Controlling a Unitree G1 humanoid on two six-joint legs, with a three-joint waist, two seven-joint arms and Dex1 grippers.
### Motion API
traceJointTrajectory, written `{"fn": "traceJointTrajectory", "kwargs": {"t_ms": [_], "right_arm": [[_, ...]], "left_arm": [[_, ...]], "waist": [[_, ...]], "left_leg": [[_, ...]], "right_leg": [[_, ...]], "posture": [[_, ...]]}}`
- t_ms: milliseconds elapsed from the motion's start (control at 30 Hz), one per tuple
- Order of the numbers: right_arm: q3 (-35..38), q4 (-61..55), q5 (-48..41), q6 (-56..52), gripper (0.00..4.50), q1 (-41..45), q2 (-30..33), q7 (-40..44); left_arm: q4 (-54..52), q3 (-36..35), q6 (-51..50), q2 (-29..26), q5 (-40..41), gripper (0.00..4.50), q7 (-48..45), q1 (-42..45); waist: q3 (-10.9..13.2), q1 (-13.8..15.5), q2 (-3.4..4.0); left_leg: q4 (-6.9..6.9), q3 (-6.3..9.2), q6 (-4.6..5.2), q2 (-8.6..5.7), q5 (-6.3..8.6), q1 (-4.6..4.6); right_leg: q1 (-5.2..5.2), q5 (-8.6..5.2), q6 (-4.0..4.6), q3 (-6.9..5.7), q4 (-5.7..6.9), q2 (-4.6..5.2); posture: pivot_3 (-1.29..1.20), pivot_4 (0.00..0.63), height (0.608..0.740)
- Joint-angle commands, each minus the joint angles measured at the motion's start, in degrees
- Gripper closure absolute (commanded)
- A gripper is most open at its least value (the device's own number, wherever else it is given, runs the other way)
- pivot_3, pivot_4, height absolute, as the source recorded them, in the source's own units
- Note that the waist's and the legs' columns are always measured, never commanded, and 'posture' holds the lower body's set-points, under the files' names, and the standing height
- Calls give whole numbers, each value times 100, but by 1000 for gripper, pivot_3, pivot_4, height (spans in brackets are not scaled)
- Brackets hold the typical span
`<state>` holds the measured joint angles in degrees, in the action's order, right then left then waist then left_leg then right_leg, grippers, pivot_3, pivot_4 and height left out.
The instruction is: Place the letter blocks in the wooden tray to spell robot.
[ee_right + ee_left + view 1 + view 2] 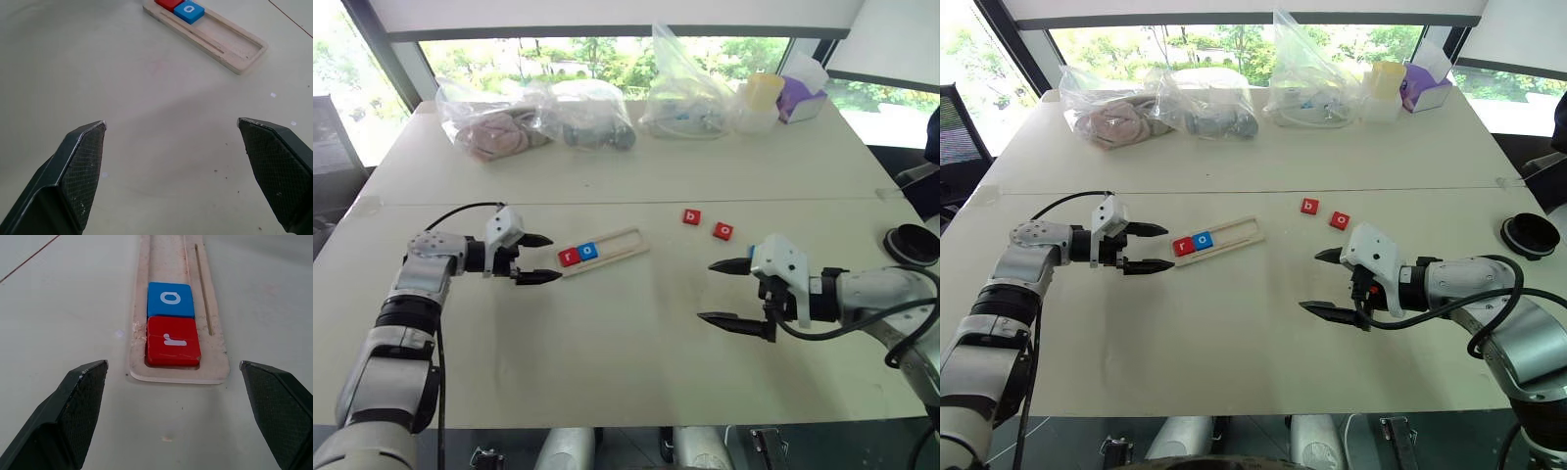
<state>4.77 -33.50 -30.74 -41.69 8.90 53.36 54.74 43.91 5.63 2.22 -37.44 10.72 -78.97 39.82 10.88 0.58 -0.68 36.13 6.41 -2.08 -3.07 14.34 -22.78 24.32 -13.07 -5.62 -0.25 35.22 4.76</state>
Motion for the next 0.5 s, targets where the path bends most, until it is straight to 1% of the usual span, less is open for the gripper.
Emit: {"fn": "traceJointTrajectory", "kwargs": {"t_ms": [33, 200, 333, 500], "right_arm": [[154, -265, -114, -42, 83, 25, 38, -117], [248, -412, -143, -128, 83, -79, 27, -306], [282, -483, -169, -152, 83, -126, 22, -418], [276, -493, -177, -133, 83, -130, 0, -554]], "left_arm": [[371, 2, 301, 109, -157, 0, -63, 292], [562, 17, 486, 317, -290, 0, -42, 377], [432, 3, 464, 371, -298, 0, -83, 299], [224, 22, 509, 441, -361, 0, 88, 143]], "waist": [[0, 9, 0], [0, 13, -1], [0, 13, -1], [0, 11, -1]], "left_leg": [[1, 0, 0, 0, 0, -2], [13, 2, 0, -4, 0, -11], [16, 2, 1, -4, -1, -11], [18, 3, 1, -4, -1, -11]], "right_leg": [[0, 2, -4, 0, 0, 0], [1, 8, -13, 0, 1, 0], [1, 11, -16, 2, 2, 1], [1, 11, -16, 2, 7, 1]], "posture": [[0, 150, 740], [0, 150, 740], [0, 150, 740], [0, 150, 740]]}}
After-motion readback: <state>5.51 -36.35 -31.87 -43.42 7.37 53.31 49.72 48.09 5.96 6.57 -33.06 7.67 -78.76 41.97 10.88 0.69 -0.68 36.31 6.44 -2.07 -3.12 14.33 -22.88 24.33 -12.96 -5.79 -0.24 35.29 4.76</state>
